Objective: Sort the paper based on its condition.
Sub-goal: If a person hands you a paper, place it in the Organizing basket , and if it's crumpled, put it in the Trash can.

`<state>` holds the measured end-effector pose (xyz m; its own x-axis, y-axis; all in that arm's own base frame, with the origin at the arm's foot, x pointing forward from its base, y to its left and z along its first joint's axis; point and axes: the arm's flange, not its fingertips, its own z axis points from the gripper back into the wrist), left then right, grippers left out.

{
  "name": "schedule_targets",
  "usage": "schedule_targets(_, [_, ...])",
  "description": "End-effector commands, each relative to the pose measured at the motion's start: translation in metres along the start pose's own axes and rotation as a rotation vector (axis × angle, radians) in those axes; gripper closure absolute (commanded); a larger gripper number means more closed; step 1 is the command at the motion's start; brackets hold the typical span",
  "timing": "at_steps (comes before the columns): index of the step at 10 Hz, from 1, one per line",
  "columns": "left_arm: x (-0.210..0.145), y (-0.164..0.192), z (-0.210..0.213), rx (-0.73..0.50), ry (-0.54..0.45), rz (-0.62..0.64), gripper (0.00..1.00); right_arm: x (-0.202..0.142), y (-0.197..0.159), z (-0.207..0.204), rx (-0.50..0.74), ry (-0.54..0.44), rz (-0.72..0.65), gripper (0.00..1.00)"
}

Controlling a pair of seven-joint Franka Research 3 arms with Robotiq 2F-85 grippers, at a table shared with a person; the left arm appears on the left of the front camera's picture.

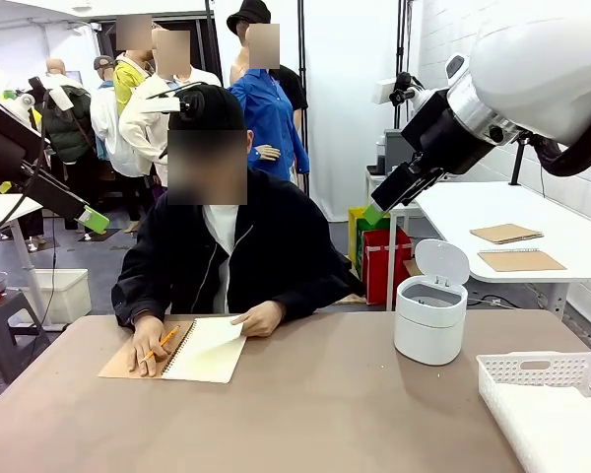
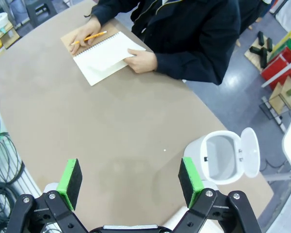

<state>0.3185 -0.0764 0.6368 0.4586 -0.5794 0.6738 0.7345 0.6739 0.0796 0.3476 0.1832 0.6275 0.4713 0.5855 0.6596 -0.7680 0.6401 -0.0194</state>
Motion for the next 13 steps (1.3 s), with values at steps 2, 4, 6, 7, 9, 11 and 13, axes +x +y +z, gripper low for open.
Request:
schedule_targets(2, [0.0005, -0.0001, 0.0000, -0.007, 0.001, 0.012, 0.00, -0.0021, 0.0002, -0.0029, 0.002, 0.003, -0.003, 0.00])
schedule_targets(4, [0.0005, -0.0001, 0.0000, -0.007, 0.001, 0.012, 0.00, -0.0021, 0.0002, -0.0029, 0.002, 0.003, -0.003, 0.00])
schedule_targets(6, [0.0005, -0.0001, 0.0000, -0.007, 0.001, 0.012, 0.00, -0.0021, 0.0002, -0.0029, 0.002, 0.003, -0.003, 0.00])
schedule_targets(7, [0.0005, -0.0001, 0.0000, -0.007, 0.001, 0.012, 0.00, -0.0021, 0.0002, -0.0029, 0.002, 0.003, -0.003, 0.00])
schedule_targets(9, [0.0005, -0.0001, 0.0000, -0.007, 0.001, 0.012, 0.00, -0.0021, 0.0002, -0.0029, 0.002, 0.003, -0.003, 0.00])
schedule_targets(11, [0.0005, -0.0001, 0.0000, -0.007, 0.001, 0.012, 0.00, -0.0021, 0.0002, -0.0029, 0.002, 0.003, -0.003, 0.00])
schedule_targets(13, [0.0005, -0.0001, 0.0000, -0.007, 0.001, 0.012, 0.00, -0.0021, 0.0002, -0.0029, 0.002, 0.003, -0.003, 0.00])
